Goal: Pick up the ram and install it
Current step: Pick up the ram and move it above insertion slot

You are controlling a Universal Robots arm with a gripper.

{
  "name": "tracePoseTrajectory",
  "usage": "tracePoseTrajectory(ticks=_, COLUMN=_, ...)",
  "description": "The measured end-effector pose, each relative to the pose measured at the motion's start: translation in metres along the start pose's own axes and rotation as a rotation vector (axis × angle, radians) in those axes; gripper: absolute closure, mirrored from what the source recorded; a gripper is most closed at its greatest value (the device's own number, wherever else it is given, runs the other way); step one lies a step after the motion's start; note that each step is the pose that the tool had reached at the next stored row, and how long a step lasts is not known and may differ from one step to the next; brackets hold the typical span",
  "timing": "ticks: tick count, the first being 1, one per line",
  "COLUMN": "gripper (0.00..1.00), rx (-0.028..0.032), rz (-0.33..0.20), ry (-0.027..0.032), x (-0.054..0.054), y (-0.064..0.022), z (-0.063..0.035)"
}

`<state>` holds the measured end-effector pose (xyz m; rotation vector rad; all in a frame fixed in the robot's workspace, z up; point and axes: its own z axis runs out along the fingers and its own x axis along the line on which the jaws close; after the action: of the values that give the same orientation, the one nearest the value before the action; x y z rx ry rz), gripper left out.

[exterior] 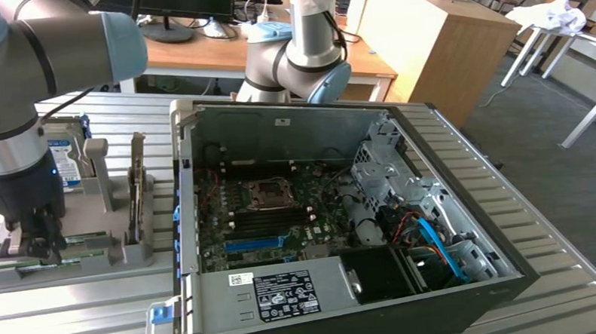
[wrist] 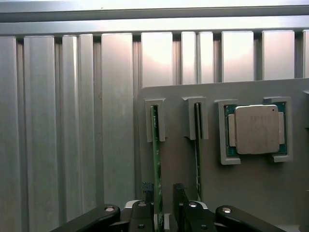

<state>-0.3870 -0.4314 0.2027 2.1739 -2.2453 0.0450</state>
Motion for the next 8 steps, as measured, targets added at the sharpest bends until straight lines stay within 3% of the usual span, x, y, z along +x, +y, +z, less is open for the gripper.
tracePoseTrajectory(ticks=8, gripper=0.70, rx=0.0003, rz=0.000, ry=-0.0002, x=-0.0001, y=-0.0004, z=0.0013)
